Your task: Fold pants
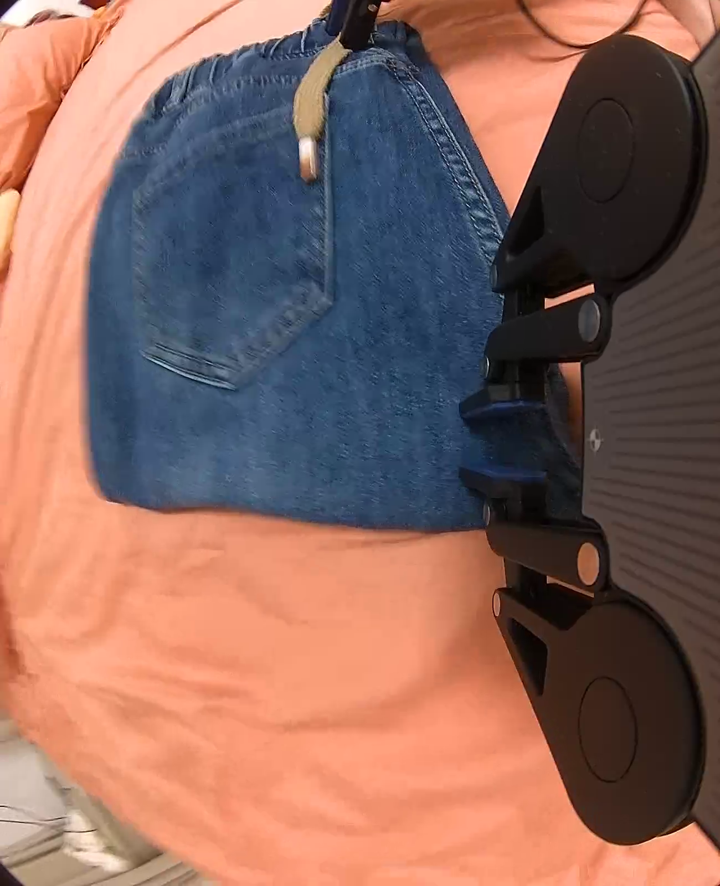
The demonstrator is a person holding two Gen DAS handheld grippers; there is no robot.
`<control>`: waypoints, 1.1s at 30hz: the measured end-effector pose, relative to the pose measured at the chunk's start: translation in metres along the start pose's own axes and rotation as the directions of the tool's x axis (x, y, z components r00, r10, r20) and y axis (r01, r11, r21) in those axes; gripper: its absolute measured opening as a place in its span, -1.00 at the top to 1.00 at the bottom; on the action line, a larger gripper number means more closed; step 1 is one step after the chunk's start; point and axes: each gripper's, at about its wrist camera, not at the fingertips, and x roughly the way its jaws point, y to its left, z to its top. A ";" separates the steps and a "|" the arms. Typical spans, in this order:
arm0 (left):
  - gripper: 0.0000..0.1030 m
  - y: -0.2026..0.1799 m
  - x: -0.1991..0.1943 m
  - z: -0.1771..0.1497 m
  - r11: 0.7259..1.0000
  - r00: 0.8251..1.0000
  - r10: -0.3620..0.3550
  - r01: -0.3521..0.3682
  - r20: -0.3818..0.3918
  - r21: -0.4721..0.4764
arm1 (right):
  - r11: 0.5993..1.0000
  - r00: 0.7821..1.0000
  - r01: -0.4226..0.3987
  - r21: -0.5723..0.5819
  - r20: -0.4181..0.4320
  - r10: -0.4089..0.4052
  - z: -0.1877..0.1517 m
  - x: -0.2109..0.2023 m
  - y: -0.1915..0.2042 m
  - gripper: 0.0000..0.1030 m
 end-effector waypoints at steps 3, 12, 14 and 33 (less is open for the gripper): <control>0.58 -0.005 -0.043 0.010 1.000 0.996 -0.014 0.015 0.087 -0.004 | 1.000 1.000 -0.011 0.020 0.017 0.010 0.015 -0.025 -0.004 0.58; 0.56 -0.022 -0.237 0.017 0.999 0.971 0.001 -0.009 0.238 0.034 | 0.998 0.993 -0.004 -0.070 0.117 0.012 0.033 -0.158 0.015 0.09; 0.47 -0.027 -0.269 0.010 0.999 0.967 -0.013 0.004 0.256 0.036 | 0.998 0.989 -0.003 -0.069 0.148 0.013 0.027 -0.188 0.019 -0.01; -0.36 -0.111 -0.277 -0.149 0.983 0.832 0.155 -0.075 0.533 -0.169 | 0.999 0.904 0.035 -0.034 0.426 -0.017 -0.094 -0.309 0.089 -0.37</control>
